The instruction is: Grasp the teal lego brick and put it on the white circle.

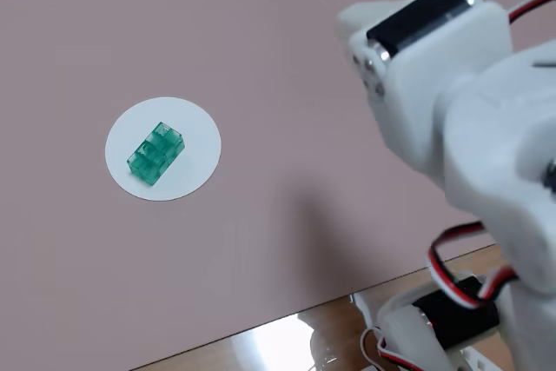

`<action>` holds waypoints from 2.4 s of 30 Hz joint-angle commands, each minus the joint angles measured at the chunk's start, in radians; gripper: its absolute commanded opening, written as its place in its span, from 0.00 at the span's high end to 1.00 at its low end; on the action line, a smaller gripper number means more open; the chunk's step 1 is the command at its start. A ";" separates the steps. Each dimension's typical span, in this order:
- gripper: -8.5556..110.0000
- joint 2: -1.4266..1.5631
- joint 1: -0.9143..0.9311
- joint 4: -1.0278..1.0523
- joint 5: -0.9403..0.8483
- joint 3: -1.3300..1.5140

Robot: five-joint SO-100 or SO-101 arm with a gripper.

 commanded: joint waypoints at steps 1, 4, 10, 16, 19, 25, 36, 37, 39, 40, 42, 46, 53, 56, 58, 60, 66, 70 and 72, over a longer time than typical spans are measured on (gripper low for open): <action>0.90 0.098 0.023 -0.031 -0.020 0.103; 0.90 0.178 0.044 -0.037 -0.023 0.204; 0.90 0.273 0.058 -0.048 -0.038 0.370; 0.90 0.324 0.044 -0.071 -0.041 0.495; 0.90 0.367 0.040 -0.077 -0.043 0.561; 0.90 0.368 0.035 -0.087 -0.029 0.621; 0.90 0.368 0.032 -0.133 -0.012 0.686; 0.90 0.368 0.032 -0.133 -0.012 0.686; 0.90 0.368 0.032 -0.133 -0.012 0.686; 0.90 0.368 0.032 -0.133 -0.012 0.686; 0.90 0.368 0.032 -0.133 -0.012 0.686; 0.93 0.368 0.029 -0.133 -0.020 0.687; 0.93 0.368 0.029 -0.133 -0.017 0.687; 0.93 0.368 0.029 -0.132 -0.012 0.687; 0.93 0.368 0.029 -0.132 -0.012 0.687; 0.93 0.368 0.029 -0.132 -0.012 0.687; 0.93 0.368 0.029 -0.132 -0.012 0.687; 0.93 0.368 0.029 -0.132 -0.012 0.687; 0.93 0.368 0.029 -0.132 -0.012 0.687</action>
